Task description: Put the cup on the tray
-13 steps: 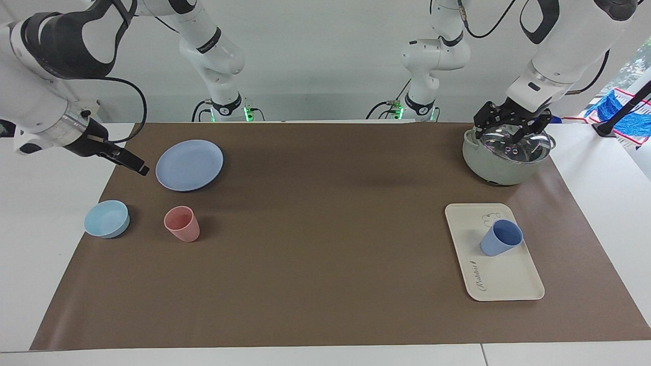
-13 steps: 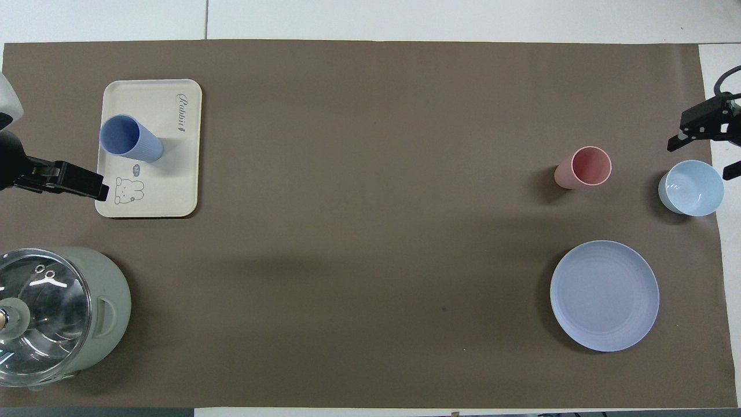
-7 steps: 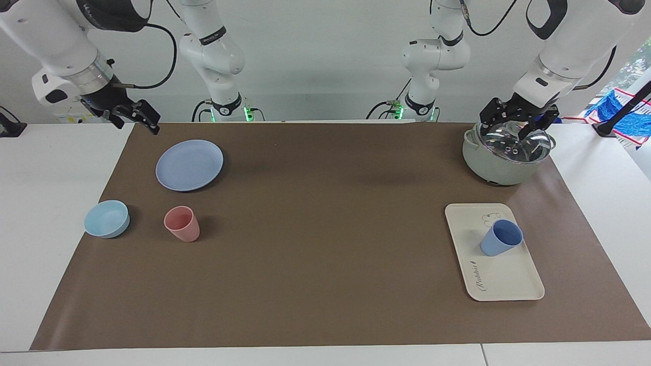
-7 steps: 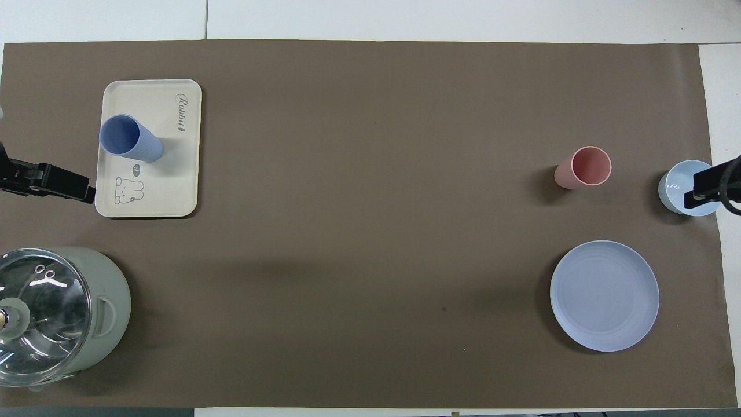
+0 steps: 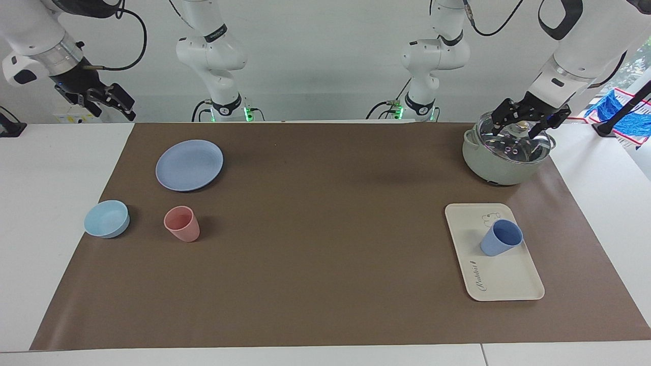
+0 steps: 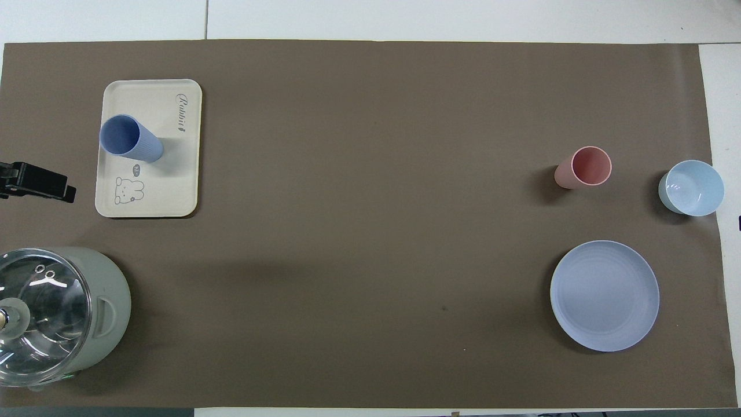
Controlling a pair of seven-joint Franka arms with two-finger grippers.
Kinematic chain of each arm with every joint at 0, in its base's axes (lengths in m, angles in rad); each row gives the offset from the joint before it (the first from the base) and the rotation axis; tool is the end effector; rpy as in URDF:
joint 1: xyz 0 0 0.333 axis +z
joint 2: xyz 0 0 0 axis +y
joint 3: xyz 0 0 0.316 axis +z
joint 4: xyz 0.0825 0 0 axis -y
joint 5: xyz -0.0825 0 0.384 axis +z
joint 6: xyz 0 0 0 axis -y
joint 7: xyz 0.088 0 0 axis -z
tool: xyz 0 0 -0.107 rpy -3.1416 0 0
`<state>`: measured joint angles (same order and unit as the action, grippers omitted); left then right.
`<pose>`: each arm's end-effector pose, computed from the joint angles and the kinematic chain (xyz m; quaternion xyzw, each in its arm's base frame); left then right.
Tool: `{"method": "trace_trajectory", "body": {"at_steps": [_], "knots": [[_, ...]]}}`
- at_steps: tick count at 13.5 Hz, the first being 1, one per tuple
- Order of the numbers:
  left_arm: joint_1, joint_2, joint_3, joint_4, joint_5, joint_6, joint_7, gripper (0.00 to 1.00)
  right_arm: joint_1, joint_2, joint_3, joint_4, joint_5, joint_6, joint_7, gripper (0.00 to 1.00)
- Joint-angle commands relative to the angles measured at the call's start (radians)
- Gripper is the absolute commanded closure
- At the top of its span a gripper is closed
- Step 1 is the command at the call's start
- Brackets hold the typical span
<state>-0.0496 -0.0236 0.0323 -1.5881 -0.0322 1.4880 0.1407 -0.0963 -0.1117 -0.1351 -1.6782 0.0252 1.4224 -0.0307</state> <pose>0.5379 -0.0128 0.6224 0.9960 -0.0796 -0.0372 0.0188 0.4888 -0.1161 0.6214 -0.9923 0.0980 0.0692 0.0293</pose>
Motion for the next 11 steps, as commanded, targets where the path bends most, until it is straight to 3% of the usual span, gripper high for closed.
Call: {"method": "trace_trajectory", "body": {"at_steps": [1,5,7,11], "knots": [[-0.009,-0.019,0.006,-0.016,0.006,0.012,0.008,0.0,0.043,0.01,-0.009,-0.012,-0.016,0.018,0.05,0.0],[-0.013,-0.021,0.006,-0.02,0.006,0.001,0.011,0.0,0.044,0.027,0.032,-0.003,-0.016,0.039,0.036,0.0],[-0.01,-0.021,0.006,-0.02,0.008,0.005,0.011,0.0,0.059,0.04,0.035,0.05,-0.016,0.033,-0.014,0.0],[-0.007,-0.019,0.005,-0.015,0.003,0.049,0.005,0.0,0.089,0.018,0.037,0.066,-0.016,0.045,-0.009,0.0]]}}
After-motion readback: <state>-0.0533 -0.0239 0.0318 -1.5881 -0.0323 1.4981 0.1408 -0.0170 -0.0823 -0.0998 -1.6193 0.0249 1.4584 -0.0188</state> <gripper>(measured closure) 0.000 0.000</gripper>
